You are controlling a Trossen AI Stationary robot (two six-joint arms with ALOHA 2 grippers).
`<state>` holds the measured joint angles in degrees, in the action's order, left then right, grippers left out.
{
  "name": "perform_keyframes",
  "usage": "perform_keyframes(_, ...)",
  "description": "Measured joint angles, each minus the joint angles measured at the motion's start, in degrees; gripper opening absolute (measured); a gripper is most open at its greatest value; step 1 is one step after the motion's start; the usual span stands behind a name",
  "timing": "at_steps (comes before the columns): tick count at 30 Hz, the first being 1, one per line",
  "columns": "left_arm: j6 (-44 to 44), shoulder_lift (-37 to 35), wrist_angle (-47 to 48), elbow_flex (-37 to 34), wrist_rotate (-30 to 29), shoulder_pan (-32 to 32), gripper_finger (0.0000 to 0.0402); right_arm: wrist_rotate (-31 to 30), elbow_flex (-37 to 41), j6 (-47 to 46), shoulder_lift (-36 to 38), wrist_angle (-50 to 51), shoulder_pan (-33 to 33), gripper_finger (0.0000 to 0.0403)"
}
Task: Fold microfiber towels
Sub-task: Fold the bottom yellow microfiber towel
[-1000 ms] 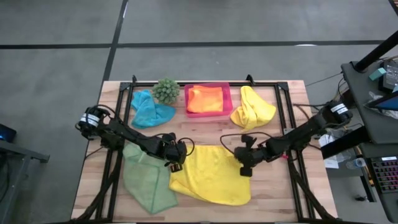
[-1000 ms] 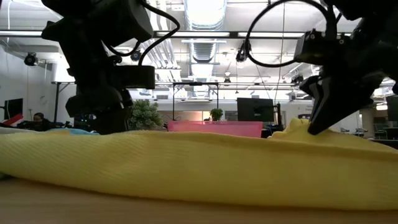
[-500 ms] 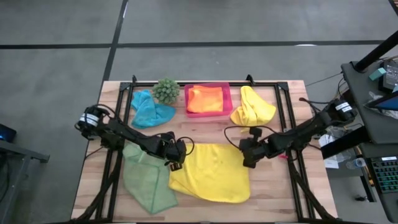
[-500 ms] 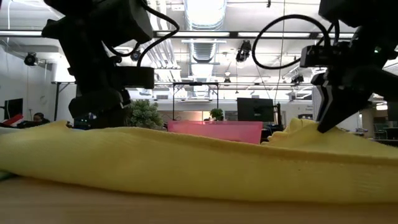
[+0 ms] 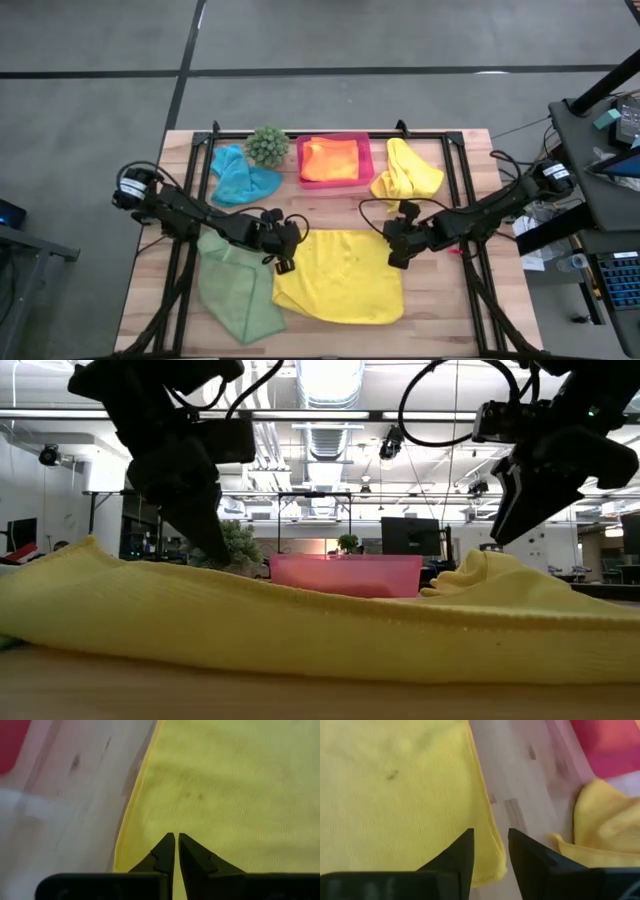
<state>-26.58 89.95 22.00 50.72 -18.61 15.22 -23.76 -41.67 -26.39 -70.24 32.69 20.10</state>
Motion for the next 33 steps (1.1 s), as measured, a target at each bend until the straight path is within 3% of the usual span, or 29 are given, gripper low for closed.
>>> perform_keyframes(4,0.01,0.61,-4.63,-0.43,0.38,0.02,0.001,0.25,1.09,0.26,-0.56,-6.08,0.04,0.0076)
perform_keyframes(11,0.04,4.56,-11.5,-0.79,0.77,0.04,0.001,5.92,4.76,3.82,-7.04,-21.92,0.42,0.0018)
perform_keyframes(21,0.06,9.78,-11.42,-1.27,-0.62,-0.88,0.001,2.66,4.53,5.44,-15.44,-20.43,-1.28,0.0009)
perform_keyframes(24,0.63,10.77,-11.64,-1.23,-2.42,-2.22,0.001,0.41,4.65,7.89,-14.67,-17.76,-2.72,0.0009)
perform_keyframes(33,4.93,8.58,-9.85,-1.4,-3.35,-4.98,0.001,1.67,4.79,9.72,-7.95,-15.71,-4.35,0.0009)
